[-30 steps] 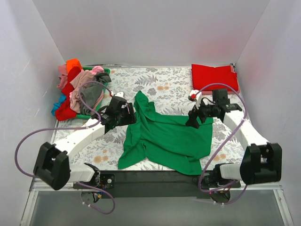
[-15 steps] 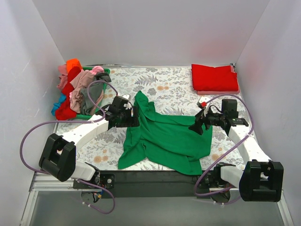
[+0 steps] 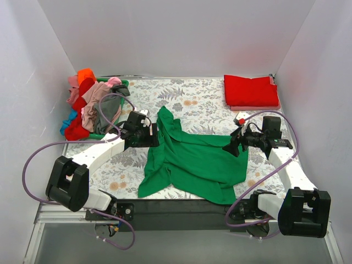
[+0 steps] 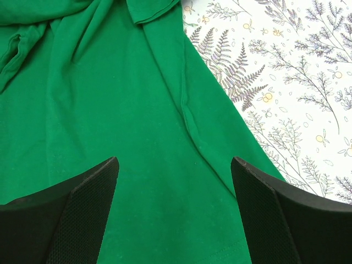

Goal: Fold and stack the t-shirts
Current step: Flatten the tshirt out

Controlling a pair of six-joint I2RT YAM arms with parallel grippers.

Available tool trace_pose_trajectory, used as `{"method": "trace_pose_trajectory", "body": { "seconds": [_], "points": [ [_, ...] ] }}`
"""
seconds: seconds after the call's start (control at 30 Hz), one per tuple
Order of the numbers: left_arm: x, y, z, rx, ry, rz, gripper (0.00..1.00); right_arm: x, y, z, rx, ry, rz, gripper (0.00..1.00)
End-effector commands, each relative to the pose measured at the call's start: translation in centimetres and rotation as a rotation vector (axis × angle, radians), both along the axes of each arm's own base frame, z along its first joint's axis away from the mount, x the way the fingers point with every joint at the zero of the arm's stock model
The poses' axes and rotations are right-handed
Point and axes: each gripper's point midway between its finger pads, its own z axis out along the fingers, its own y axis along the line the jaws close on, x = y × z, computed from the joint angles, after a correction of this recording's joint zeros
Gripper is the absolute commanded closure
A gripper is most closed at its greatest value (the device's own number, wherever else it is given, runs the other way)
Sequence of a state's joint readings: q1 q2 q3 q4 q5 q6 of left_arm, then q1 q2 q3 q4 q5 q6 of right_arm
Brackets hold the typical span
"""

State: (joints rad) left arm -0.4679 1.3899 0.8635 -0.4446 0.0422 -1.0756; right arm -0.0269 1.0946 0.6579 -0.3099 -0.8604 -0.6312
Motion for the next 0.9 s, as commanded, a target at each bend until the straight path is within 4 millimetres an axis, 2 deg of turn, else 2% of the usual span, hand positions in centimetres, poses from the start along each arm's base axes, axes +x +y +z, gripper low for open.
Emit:
{"method": "trace_pose_trajectory", "body": {
  "seconds": [0.0,0.13,0.17,0.23,0.27,0.3,0.4,0.5,0.57,0.7,0.87],
  "points": [
    [0.4,0.1,0.2,0.005,-0.006,-0.017,0.31,0.3,0.2,0.8,0.02,-0.034,0.013,0.11],
    [0.2,-1.3,-0.9,-0.03,0.052,-0.073,0.33,0.3,0.2,0.8,0.021,-0.034,0.014,0.11],
    [0.2,-1.3,-1.8,-0.022,0.083,-0.076,0.34,0.3,0.2,0.7,0.022,-0.031,0.014,0.11],
    [0.7,-1.9,-1.9,-0.029,0.091,-0.09,0.35,0.3,0.2,0.8,0.021,-0.033,0.012,0.11],
    [0.7,-2.1,-2.8,-0.023,0.12,-0.095,0.36,0.3,0.2,0.8,0.021,-0.034,0.013,0.11],
    [1.3,-2.4,-2.5,-0.03,0.116,-0.097,0.37,0.4,0.2,0.8,0.021,-0.037,0.013,0.11],
    [2.0,-3.0,-3.4,-0.026,0.144,-0.1,0.47,0.3,0.1,0.8,0.021,-0.035,0.008,0.11],
    [2.3,-2.9,-3.3,-0.016,0.15,-0.09,0.67,0.3,0.1,0.9,0.023,-0.04,0.009,0.11],
    [3.0,-2.0,-2.4,0.011,0.101,-0.049,0.97,0.3,0.0,1.0,0.025,-0.042,0.008,0.11],
    [3.1,-0.5,-1.4,0.039,0.058,0.0,1.0,0.3,0.0,1.1,0.024,-0.045,0.008,0.11],
    [2.6,2.8,0.4,0.015,0.015,0.106,1.0,0.3,-0.1,1.1,0.023,-0.049,0.006,0.11]
  ]
}}
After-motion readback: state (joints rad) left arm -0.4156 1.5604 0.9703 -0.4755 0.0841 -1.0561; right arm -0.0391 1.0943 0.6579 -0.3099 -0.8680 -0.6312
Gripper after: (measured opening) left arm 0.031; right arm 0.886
